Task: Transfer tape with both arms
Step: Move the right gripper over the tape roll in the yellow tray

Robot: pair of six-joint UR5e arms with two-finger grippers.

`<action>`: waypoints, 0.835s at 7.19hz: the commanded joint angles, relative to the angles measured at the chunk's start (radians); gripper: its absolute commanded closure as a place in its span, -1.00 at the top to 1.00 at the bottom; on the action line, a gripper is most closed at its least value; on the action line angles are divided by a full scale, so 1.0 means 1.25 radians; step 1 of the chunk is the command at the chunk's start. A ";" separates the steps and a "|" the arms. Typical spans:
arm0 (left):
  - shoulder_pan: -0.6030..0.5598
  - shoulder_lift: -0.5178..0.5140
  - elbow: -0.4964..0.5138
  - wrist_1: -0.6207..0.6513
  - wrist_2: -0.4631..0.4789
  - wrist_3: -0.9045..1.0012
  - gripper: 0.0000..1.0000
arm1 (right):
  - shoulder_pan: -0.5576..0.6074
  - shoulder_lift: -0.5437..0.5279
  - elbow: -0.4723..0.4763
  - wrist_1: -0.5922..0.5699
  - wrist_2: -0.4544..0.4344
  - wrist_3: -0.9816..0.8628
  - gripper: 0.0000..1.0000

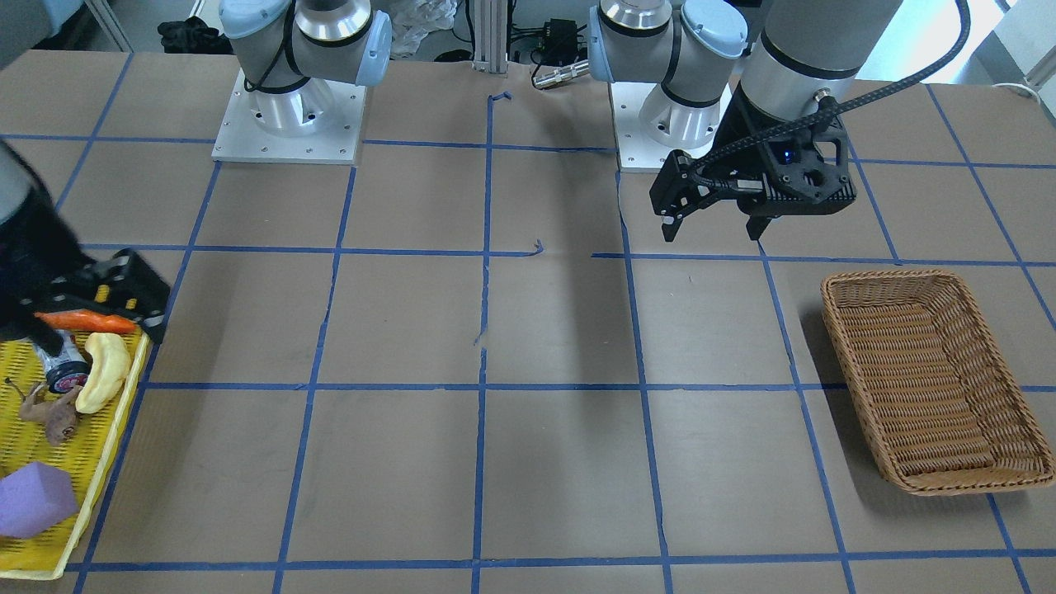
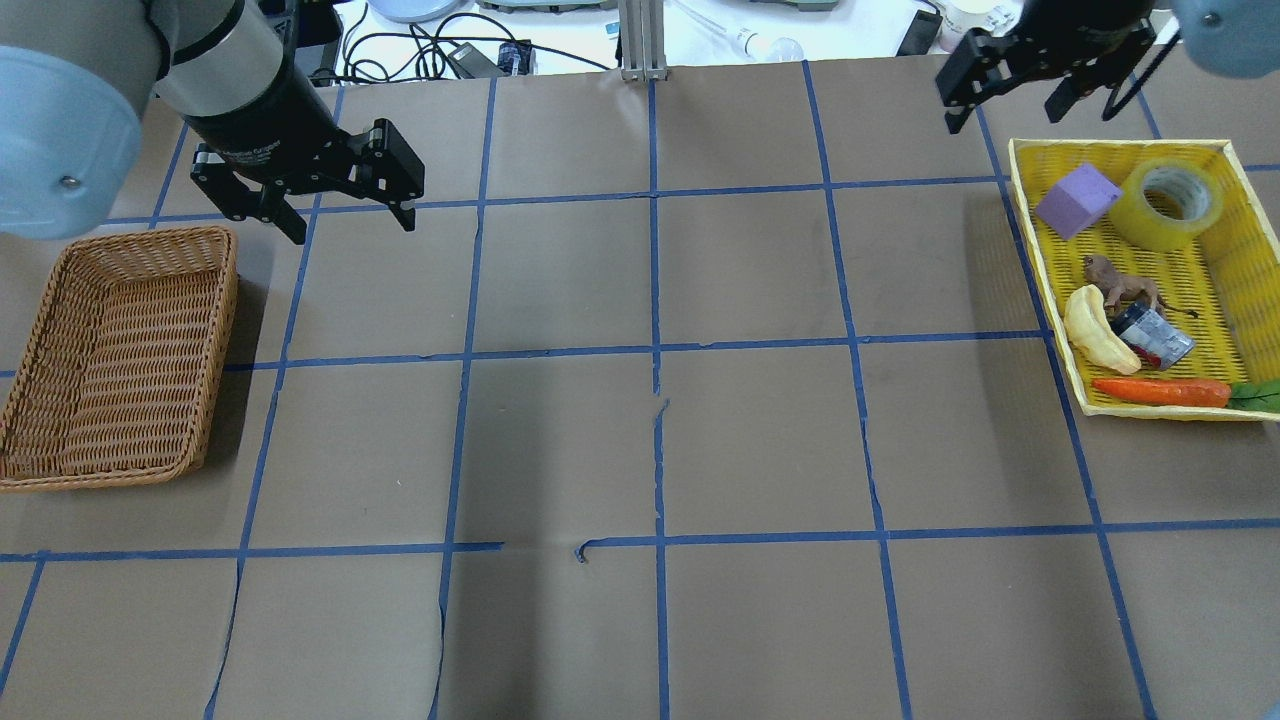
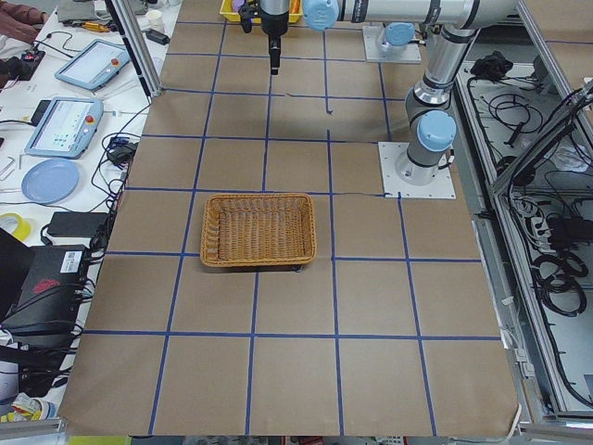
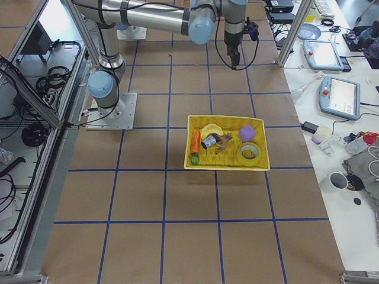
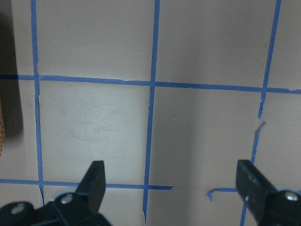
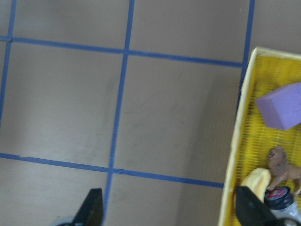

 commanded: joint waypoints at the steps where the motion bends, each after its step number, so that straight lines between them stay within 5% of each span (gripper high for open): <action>1: 0.000 0.000 0.000 0.000 0.000 0.000 1.00 | -0.165 0.145 -0.040 -0.122 0.043 -0.272 1.00; 2: 0.000 0.000 0.000 0.000 -0.001 0.000 1.00 | -0.204 0.227 -0.090 -0.157 0.036 -0.434 1.00; 4: 0.000 0.000 0.000 0.001 -0.003 0.000 1.00 | -0.258 0.362 -0.202 -0.162 0.042 -0.464 1.00; 6: 0.000 0.000 0.000 0.000 -0.002 0.000 1.00 | -0.260 0.402 -0.207 -0.164 -0.029 -0.473 1.00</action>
